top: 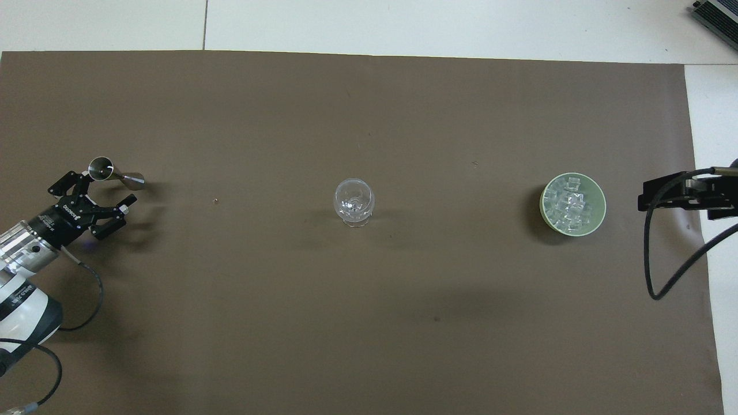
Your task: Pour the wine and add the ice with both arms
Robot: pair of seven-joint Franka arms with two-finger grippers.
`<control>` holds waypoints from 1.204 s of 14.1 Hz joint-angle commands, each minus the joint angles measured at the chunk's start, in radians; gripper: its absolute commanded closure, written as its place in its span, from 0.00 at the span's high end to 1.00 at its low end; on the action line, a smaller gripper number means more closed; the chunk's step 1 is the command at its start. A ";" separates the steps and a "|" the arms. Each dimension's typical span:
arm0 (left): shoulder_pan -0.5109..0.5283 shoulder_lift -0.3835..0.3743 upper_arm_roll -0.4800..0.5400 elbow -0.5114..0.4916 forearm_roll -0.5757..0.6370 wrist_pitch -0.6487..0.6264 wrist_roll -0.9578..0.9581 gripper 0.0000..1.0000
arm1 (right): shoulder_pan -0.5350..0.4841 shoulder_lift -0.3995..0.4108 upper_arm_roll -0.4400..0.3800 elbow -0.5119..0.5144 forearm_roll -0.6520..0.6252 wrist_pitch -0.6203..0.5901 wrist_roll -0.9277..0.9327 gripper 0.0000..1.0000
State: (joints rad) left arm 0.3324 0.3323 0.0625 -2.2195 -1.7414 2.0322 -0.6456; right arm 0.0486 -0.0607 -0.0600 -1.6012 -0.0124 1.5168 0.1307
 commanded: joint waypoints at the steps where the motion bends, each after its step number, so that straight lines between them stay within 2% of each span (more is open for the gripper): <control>1: -0.021 0.014 0.011 0.017 -0.027 0.026 0.017 1.00 | -0.001 -0.025 0.002 -0.028 0.017 0.000 0.014 1.00; 9: -0.039 0.022 0.010 0.017 -0.081 0.059 0.017 1.00 | -0.001 -0.025 0.002 -0.028 0.017 0.000 0.014 1.00; 17: -0.050 0.025 0.011 0.020 -0.107 0.071 0.017 0.90 | -0.001 -0.025 0.002 -0.028 0.017 0.000 0.014 1.00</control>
State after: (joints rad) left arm 0.2973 0.3430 0.0647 -2.2160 -1.8235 2.0856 -0.6426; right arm 0.0486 -0.0607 -0.0600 -1.6012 -0.0124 1.5168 0.1307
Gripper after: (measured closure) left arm 0.075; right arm 0.000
